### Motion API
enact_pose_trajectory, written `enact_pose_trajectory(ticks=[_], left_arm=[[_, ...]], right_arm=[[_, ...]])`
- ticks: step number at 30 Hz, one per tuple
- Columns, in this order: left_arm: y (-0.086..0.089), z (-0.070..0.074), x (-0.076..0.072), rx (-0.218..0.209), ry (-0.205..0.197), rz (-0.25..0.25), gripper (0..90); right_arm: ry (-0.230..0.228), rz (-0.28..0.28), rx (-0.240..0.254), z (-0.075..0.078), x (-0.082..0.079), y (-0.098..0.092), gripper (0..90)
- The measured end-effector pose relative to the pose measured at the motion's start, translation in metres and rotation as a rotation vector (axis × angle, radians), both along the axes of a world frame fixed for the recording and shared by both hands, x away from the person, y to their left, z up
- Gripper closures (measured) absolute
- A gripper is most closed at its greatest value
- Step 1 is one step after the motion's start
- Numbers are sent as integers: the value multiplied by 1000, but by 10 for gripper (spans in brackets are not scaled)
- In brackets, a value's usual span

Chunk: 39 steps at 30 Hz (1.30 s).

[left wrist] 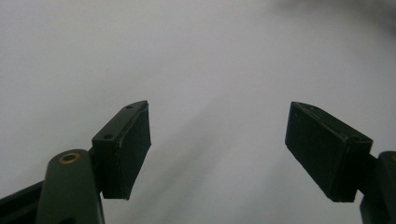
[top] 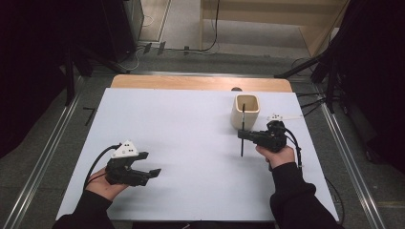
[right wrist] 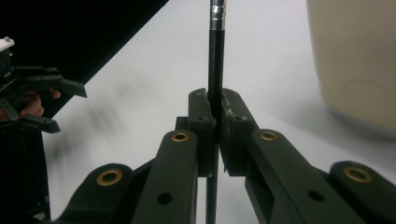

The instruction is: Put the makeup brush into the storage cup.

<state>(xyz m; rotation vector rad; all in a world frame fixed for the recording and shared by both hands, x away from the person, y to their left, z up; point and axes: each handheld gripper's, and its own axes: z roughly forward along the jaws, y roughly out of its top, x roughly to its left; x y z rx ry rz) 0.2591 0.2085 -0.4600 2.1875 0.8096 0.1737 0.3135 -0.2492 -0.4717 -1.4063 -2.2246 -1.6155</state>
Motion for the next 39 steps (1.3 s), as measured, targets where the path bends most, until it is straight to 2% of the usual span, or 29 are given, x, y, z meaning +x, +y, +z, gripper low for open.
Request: enact_pose_trajectory(ticks=[4,7,9,10,14,26,32,39], left_arm=[[0,0,1,-3,2,-6,230],[0,-1,1,-4,6,-5,230],[0,-1,1,-7,6,-4,231],[0,-1,1,-5,5,-3,231],[0,-1,2,-5,7,-5,231],[-1,-2,4,-10,3,-6,229],[-1,-2,6,-15,7,-2,229],[-2,-3,6,-14,12,-12,229]], right_arm=[[13,1,-25,0,8,1,858],[3,-7,-24,2,12,-3,858],[-5,-24,-7,4,15,-6,858],[3,-23,-10,5,17,-8,858],[-19,-40,-6,12,23,-11,858],[-36,-64,8,31,39,-20,858],[-39,-65,-1,37,46,-20,858],[-50,-79,-15,52,53,-23,858]])
